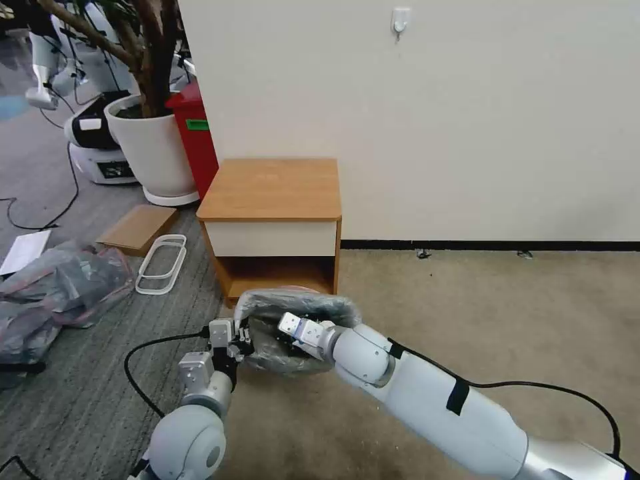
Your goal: Pick up the garbage bag from the table and place it over the trash can.
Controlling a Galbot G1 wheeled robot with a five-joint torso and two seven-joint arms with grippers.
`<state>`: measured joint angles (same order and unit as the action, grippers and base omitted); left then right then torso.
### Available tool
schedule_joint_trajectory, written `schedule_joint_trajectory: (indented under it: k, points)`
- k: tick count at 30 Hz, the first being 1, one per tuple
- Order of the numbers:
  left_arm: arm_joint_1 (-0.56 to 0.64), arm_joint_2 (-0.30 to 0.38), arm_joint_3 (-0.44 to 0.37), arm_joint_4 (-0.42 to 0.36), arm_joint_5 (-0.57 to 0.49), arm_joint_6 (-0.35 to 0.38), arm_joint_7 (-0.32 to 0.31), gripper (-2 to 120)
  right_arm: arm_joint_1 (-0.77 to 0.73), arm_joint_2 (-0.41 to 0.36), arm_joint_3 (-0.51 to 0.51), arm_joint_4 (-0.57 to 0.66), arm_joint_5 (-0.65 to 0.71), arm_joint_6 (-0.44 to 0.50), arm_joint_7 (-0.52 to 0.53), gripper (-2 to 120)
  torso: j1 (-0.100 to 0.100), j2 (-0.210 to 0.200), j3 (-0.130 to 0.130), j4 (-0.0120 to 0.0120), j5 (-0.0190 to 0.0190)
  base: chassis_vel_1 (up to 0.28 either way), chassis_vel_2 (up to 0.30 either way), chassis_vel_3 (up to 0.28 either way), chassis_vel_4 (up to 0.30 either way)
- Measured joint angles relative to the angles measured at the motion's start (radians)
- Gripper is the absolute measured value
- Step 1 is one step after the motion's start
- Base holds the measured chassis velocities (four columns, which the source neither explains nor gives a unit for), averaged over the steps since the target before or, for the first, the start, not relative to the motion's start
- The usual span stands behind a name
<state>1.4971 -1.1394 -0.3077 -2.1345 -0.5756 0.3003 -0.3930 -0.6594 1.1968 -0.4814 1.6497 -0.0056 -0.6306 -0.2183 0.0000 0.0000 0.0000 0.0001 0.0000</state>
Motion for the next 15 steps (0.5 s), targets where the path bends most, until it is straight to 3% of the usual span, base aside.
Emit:
schedule_joint_trajectory:
  k: [4, 15]
  points:
    - [0.008, 0.007, -0.014, -0.026, -0.064, 0.018, 0.005, 2, 0.002, 0.0, -0.006, -0.032, 0.048, 0.04, 0.011, 0, 0.0, 0.0, 0.0, 0.0, 0.0, 0.0, 0.0, 0.0, 0.0]
    - [-0.006, 0.016, -0.018, -0.019, -0.109, 0.036, -0.004, 2, 0.016, -0.001, -0.037, 0.008, 0.071, 0.036, 0.02, 0, 0.0, 0.0, 0.0, 0.0, -0.0001, 0.0, 0.0, 0.0, 0.0]
